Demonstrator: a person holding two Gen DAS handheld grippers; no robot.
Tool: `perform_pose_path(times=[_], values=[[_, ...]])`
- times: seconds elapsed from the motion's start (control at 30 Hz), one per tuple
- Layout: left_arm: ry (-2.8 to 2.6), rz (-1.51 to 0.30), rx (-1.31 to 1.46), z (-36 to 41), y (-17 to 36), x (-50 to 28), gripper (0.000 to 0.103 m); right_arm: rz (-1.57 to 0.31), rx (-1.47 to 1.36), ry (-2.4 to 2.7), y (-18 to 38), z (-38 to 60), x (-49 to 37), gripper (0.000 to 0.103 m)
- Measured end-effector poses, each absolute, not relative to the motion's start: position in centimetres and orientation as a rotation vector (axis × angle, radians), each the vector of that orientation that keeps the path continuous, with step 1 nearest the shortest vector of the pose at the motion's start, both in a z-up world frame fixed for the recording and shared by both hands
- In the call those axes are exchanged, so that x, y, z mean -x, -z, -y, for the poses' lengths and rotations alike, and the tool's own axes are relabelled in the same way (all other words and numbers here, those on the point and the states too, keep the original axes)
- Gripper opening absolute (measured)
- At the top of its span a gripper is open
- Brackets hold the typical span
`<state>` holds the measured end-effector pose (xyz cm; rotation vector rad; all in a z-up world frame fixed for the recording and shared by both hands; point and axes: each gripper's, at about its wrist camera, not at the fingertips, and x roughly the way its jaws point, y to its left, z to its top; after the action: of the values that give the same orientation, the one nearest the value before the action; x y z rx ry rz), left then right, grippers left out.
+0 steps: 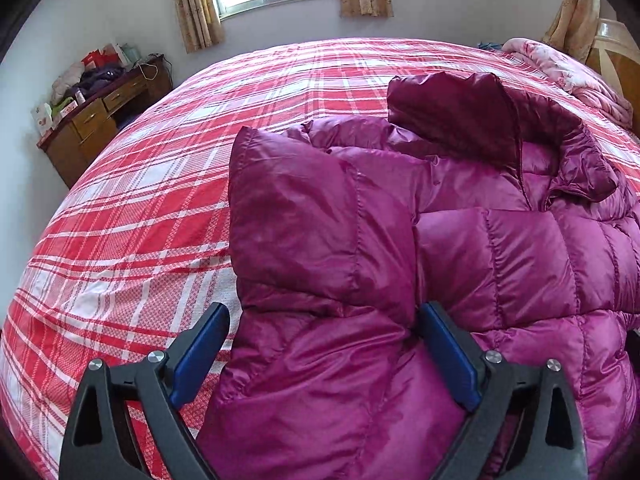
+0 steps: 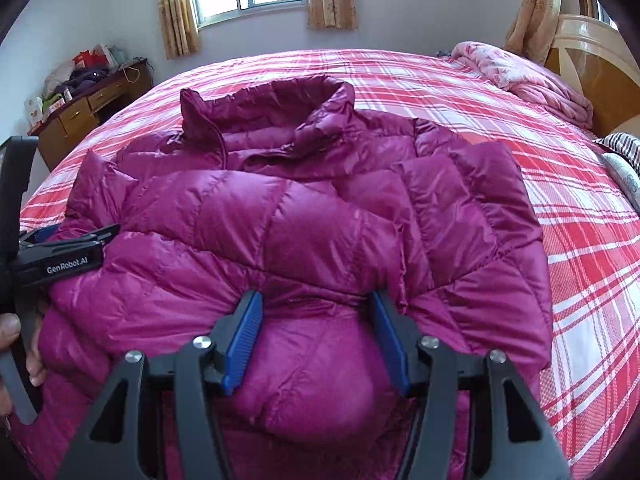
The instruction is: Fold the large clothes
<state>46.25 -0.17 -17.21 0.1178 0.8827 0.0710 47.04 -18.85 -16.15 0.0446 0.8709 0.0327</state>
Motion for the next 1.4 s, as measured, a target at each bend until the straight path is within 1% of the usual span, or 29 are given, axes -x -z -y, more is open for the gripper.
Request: perform_pose_path(times=[0.3,0.97,1.1,1.2,1.27,1.4], values=[[-0.100,-0.866,-0.165,0.8,17.3,-46.1,0.098,-0.884,0.001,0.000,16.6,18.3,-47.3,0.060],[-0.113,-0.861,-0.178,0.9,17.1,-45.7,0.099,-0.889,0.038,0.017,16.9,17.9,-47.4,0.060],[-0.125,-0.856,-0.192,1.0,17.2,-45.8,0.100,-0.878,0.068,0.037,15.3,17.9,-46.7,0.059],[-0.130,-0.846,-0.186,0.8,16.6,-45.5,0.100,-0.782,0.033,0.081,12.4,18.0,-45.6,0.062],[-0.153,-0.830,-0.169,0.7,15.7,-45.0,0.100,-0.759,0.035,0.066,11.1,17.2,-45.9,0.062],[-0.124,-0.761,-0.151,1.4,13.0,-43.8,0.100,-0.792,0.012,-0.007,11.5,15.9,-48.6,0.063]])
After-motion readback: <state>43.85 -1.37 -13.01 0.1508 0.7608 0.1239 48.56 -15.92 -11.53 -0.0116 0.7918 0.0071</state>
